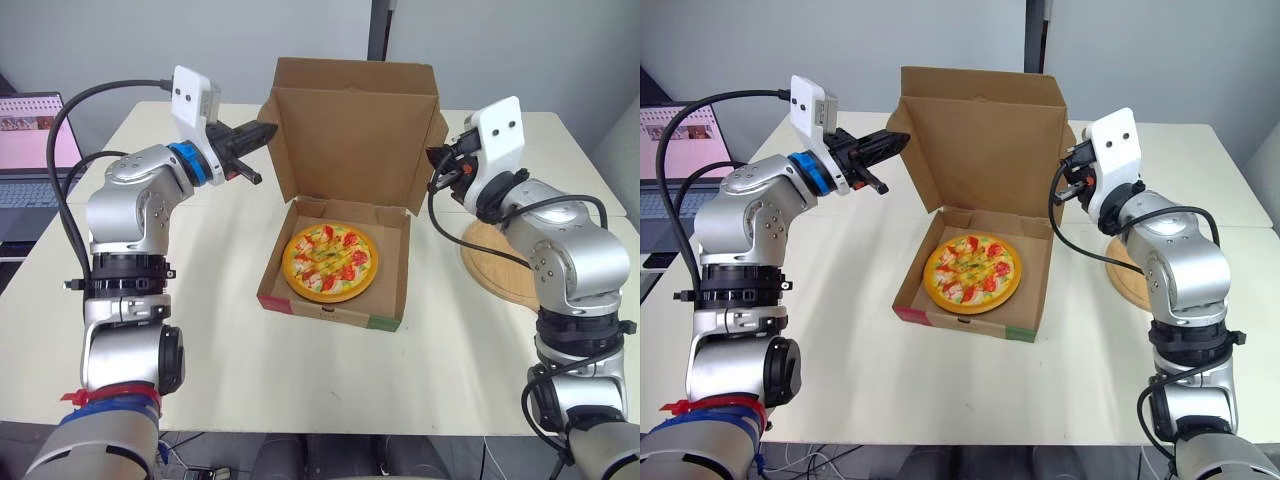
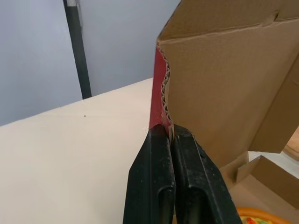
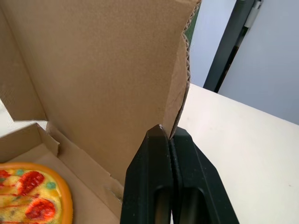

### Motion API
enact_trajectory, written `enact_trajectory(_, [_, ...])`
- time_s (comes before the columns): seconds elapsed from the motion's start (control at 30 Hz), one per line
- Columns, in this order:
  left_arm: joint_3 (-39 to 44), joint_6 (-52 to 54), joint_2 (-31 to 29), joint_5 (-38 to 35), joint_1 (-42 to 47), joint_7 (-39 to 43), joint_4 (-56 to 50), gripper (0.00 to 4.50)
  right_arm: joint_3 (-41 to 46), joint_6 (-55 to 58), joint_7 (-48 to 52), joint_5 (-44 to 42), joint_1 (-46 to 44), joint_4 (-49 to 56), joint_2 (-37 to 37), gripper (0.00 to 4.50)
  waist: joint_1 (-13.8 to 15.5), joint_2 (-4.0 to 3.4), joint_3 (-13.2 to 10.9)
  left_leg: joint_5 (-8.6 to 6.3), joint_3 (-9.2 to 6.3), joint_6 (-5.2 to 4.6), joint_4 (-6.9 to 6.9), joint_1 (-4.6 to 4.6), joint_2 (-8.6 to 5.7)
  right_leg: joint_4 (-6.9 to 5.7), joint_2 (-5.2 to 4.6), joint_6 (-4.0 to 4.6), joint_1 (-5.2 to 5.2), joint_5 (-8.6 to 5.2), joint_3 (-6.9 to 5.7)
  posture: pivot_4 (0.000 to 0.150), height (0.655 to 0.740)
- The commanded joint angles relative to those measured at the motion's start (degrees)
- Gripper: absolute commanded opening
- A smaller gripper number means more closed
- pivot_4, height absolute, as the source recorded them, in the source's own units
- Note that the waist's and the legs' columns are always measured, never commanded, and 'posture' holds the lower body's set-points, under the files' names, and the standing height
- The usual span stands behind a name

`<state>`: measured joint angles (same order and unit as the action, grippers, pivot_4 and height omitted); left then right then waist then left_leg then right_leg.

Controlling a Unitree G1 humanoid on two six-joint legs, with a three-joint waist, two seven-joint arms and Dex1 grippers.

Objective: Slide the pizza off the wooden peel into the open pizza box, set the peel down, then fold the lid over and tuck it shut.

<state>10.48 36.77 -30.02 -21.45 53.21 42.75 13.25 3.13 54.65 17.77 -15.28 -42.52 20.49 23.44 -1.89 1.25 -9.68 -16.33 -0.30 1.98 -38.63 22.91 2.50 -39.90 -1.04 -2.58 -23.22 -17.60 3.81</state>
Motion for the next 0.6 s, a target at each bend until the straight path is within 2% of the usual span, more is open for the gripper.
enact_trajectory(0.03, [1.8, 6.7, 0.8, -4.3, -0.3, -3.9, -8.8, 0.04, 0.2, 1.9, -1.3, -1.2, -0.7, 5.1, -1.3, 0.0, 0.0, 0.0, 0.0, 0.0, 0.0, 0.0, -0.06, 0.02, -0.03, -0.02, 0.0, 0.0, 0.0, 0.0, -0.01, 0.15, 0.7368])
enact_trajectory(0.2, [2.9, 14.2, 0.1, -8.6, -2.2, -6.0, -16.9, 0.04, 0.9, 4.5, -2.1, -2.1, -0.7, 7.3, -2.8, 0.0, -0.1, 0.0, 0.0, 0.0, 0.0, 0.0, -0.12, 0.02, -0.16, -0.05, 0.01, 0.0, 0.01, 0.0, 0.02, 0.15, 0.7368])
enact_trajectory(0.4, [8.1, 22.4, -0.2, -14.6, -6.5, -9.3, -23.4, 0.04, 1.6, 8.7, -3.6, -4.1, 2.1, 12.2, -5.5, 0.0, -0.1, 0.0, 0.0, 0.0, -0.03, 0.01, -0.11, 0.01, -0.11, -0.06, 0.02, 0.0, 0.01, 0.0, 0.01, 0.15, 0.7368])
enact_trajectory(0.6, [10.1, 24.6, -0.2, -18.0, -10.8, -11.3, -27.3, 0.04, 1.0, 11.8, -5.5, -4.9, 5.6, 16.4, -9.2, 0.0, 0.0, 0.01, 0.0, 0.02, -0.06, 0.03, -0.12, 0.01, -0.08, -0.05, 0.02, 0.0, 0.03, 0.0, 0.0, 0.15, 0.7368])
